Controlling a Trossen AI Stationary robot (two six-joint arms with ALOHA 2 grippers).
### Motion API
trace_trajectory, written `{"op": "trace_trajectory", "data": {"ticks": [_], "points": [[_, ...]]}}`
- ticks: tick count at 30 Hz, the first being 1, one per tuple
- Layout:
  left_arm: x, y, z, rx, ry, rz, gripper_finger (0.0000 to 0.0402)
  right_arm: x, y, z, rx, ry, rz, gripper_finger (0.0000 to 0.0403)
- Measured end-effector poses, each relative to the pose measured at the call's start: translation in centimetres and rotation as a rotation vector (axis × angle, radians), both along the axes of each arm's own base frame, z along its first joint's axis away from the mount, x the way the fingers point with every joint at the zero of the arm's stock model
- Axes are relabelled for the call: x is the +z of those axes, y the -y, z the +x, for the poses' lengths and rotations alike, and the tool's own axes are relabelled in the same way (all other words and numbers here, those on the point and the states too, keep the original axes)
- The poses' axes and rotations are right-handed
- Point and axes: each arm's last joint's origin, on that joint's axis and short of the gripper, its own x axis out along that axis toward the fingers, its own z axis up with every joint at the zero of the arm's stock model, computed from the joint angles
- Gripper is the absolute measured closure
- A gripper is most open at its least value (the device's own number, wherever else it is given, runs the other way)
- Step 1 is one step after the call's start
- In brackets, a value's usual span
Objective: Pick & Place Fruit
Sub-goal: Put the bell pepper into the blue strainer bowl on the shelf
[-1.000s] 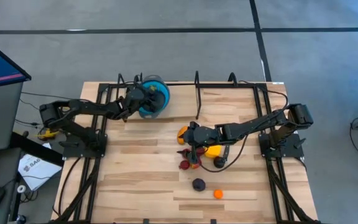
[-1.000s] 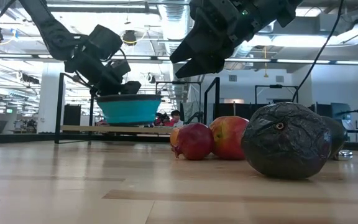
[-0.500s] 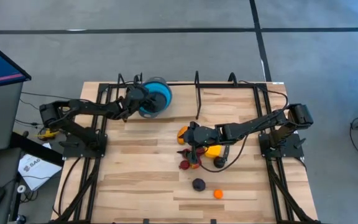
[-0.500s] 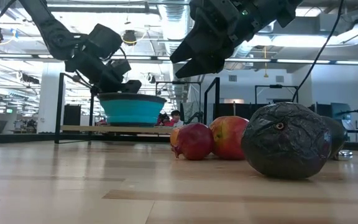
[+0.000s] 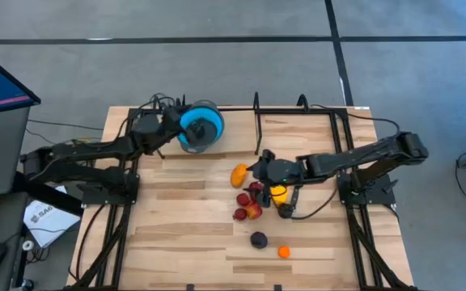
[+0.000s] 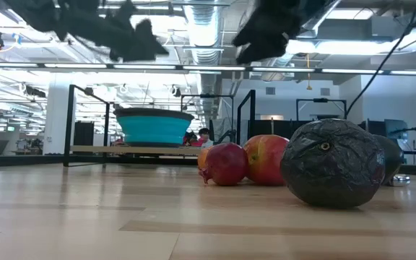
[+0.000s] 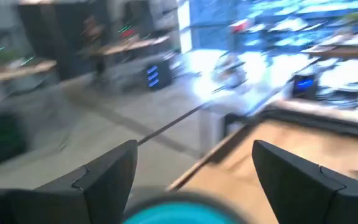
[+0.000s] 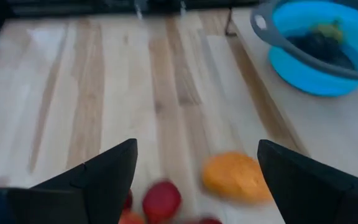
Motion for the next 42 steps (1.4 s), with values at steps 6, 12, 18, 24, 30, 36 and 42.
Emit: {"op": "trace_trajectory", "data": {"ticks": [6,12,18,24,30,36,42], "points": [[0.9,4.2,0.6,-0.223,0.004,0.066,0.0119,-0.9,-1.6,-3.0,-0.002,-0.102,-0.026,0.0077],[-0.7,7.8,2.5,-0.397,-0.060,0.064,0.0134,-3.7,-1.9,-6.8,-0.153,-0.257,0.097,0.0077],[-3.6,10.1,5.0,-0.482,-0.093,-0.021,0.0142,-4.6,-1.3,-8.3,-0.216,-0.366,0.171,0.0077],[-6.2,10.6,7.1,-0.489,-0.084,-0.046,0.0151,-5.9,0.0,-7.9,-0.108,-0.487,0.141,0.0067],[-7.3,10.7,7.8,-0.488,-0.089,-0.047,0.0156,-7.9,1.3,-6.6,-0.032,-0.599,0.150,0.0029],[-7.1,10.7,7.8,-0.489,-0.076,-0.045,0.0157,-10.6,1.3,-5.2,0.030,-0.675,0.093,0.0007],[-7.0,10.7,7.8,-0.489,-0.070,-0.044,0.0161,-11.8,1.1,-3.3,0.025,-0.570,0.054,0.0024]]}}
